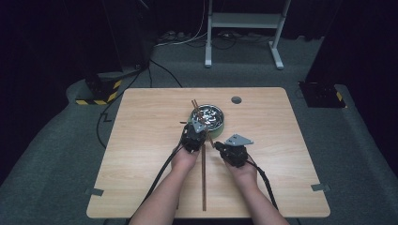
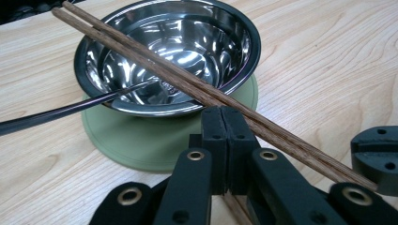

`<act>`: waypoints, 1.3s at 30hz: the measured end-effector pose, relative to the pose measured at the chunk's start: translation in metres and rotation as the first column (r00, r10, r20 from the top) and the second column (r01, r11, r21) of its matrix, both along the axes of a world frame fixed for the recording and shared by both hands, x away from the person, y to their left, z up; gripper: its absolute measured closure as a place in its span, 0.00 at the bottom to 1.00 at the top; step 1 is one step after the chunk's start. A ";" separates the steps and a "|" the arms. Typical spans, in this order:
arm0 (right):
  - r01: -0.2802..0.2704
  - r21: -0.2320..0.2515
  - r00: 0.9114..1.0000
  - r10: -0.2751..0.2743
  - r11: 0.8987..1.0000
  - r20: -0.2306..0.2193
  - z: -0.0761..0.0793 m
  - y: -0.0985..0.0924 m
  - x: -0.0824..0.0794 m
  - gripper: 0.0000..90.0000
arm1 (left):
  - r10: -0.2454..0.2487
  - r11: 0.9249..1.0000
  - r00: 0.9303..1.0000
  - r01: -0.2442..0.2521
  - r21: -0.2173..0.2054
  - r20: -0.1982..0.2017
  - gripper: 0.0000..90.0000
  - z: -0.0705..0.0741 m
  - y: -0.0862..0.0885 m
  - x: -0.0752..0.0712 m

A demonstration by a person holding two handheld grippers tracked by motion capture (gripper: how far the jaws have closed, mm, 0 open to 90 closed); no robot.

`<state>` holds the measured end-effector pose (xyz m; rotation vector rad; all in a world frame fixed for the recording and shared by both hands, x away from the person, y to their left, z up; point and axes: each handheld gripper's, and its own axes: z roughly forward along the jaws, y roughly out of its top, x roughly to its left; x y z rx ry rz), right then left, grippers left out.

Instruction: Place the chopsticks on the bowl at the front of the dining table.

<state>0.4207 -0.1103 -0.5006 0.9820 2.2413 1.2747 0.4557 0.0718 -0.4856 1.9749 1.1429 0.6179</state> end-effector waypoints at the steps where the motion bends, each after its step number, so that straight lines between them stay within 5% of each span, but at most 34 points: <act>1: 0.001 0.002 1.000 -0.001 1.000 0.000 0.000 0.001 -0.001 0.95 | 0.002 1.000 1.000 -0.002 0.003 -0.002 0.98 0.000 0.001 0.000; 39: -0.027 -0.012 1.000 0.028 1.000 0.014 0.001 0.009 -0.003 0.94 | -0.006 1.000 1.000 0.006 -0.011 -0.010 0.97 -0.003 -0.002 0.006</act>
